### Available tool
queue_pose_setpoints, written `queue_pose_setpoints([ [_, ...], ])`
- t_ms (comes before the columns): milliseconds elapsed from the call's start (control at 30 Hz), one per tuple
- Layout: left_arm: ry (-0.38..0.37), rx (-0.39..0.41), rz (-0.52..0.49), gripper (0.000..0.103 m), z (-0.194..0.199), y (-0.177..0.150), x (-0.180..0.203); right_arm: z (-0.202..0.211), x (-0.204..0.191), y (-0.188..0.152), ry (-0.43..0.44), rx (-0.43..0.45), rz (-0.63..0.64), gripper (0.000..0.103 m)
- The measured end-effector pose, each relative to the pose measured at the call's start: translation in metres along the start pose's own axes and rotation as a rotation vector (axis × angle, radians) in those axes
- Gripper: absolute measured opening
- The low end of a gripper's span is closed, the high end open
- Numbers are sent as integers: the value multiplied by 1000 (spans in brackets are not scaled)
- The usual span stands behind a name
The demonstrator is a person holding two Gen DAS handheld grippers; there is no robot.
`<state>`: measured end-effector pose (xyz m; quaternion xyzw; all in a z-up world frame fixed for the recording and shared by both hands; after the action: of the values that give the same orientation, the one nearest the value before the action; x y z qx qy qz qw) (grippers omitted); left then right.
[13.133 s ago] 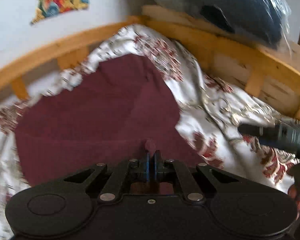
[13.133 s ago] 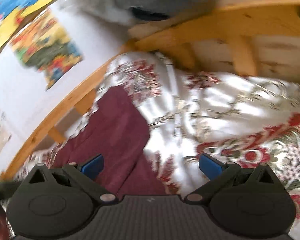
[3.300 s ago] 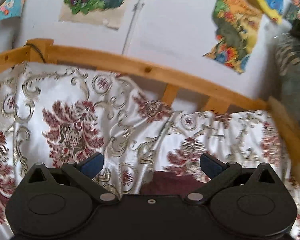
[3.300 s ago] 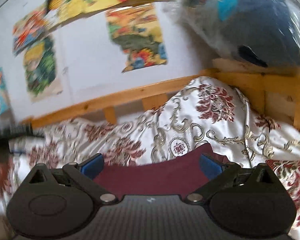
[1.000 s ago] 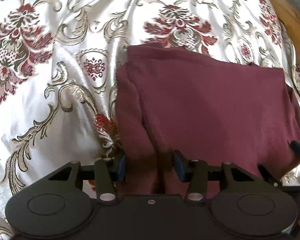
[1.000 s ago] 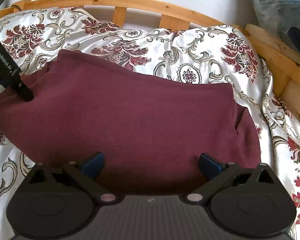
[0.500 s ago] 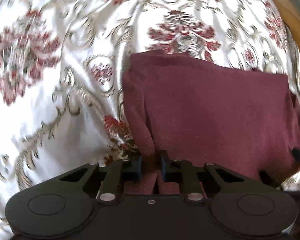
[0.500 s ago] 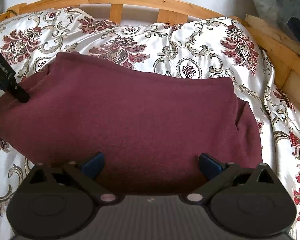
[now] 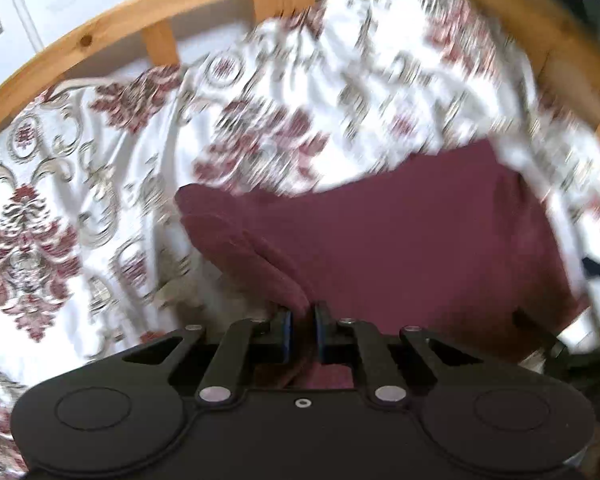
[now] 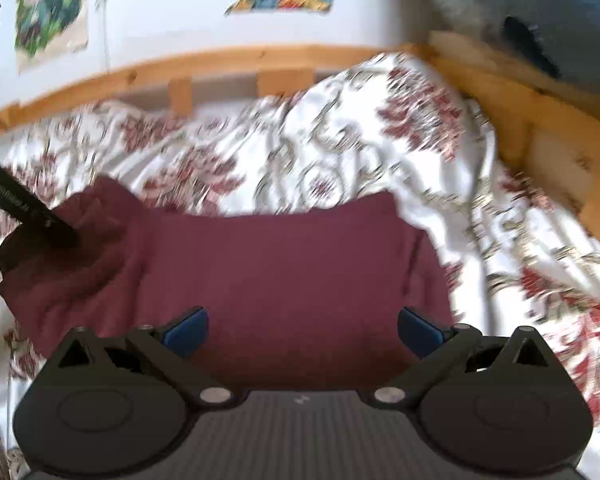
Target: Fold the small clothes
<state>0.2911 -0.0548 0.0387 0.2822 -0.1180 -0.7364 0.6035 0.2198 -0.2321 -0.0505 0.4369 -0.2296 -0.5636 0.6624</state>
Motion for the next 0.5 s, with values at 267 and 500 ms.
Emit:
queue_pose_setpoints([
  [267,-95,75,-93,11,32,28,98,60,93,10,-36,233,-316,103],
  [500,-161,66,-135,9,2,-2,168,68,137,0,-18,285,-510,103],
])
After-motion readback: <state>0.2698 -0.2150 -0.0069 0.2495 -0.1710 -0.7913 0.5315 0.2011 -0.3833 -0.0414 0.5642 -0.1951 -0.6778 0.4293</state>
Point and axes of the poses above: each gripper's, at about its wrist camera, not at the fingertips, and z roughly against the way its jaws point, x to its right, y to its top, the point moved 2 cm from there along -z, roughly the way its jaws point, and after that the axes turned 15 degrees about y, right-handed, at the moved point
